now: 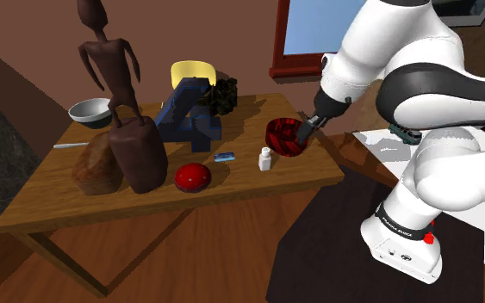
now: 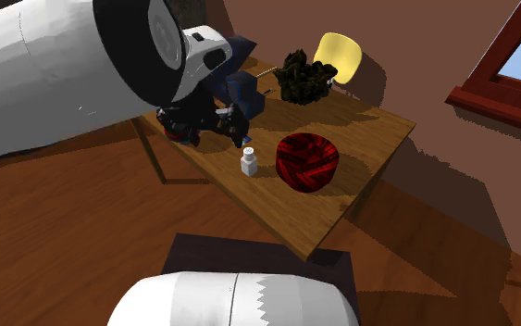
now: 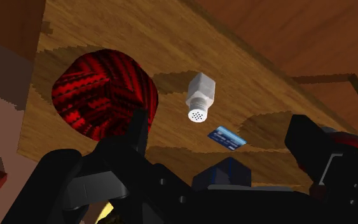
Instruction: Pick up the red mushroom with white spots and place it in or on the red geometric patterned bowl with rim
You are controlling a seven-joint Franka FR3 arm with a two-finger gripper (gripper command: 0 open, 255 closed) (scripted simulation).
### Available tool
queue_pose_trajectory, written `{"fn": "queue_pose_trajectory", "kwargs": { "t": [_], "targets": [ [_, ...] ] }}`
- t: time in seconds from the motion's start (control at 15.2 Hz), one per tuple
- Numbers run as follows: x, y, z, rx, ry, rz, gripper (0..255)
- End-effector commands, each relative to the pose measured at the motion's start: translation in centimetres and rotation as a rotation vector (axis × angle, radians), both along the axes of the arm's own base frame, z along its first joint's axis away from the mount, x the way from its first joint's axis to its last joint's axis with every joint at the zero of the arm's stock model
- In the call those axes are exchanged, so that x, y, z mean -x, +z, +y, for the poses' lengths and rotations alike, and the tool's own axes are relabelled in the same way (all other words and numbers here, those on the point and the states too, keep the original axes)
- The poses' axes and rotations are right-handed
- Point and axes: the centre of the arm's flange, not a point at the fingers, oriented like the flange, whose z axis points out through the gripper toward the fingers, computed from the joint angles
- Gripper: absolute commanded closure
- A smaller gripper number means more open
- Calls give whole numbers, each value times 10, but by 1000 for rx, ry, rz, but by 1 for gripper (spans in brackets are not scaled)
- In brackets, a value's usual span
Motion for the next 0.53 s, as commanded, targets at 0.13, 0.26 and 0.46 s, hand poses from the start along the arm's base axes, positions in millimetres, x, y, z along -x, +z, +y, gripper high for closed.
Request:
{"fn": "queue_pose_trajectory", "kwargs": {
  "t": [0.13,0.26,0.46],
  "targets": [
    [3,-39,49,22,-71,-106,0],
    [2,-59,72,35,-105,-157,0],
    [-3,-90,106,54,-155,-232,0]
  ]
}}
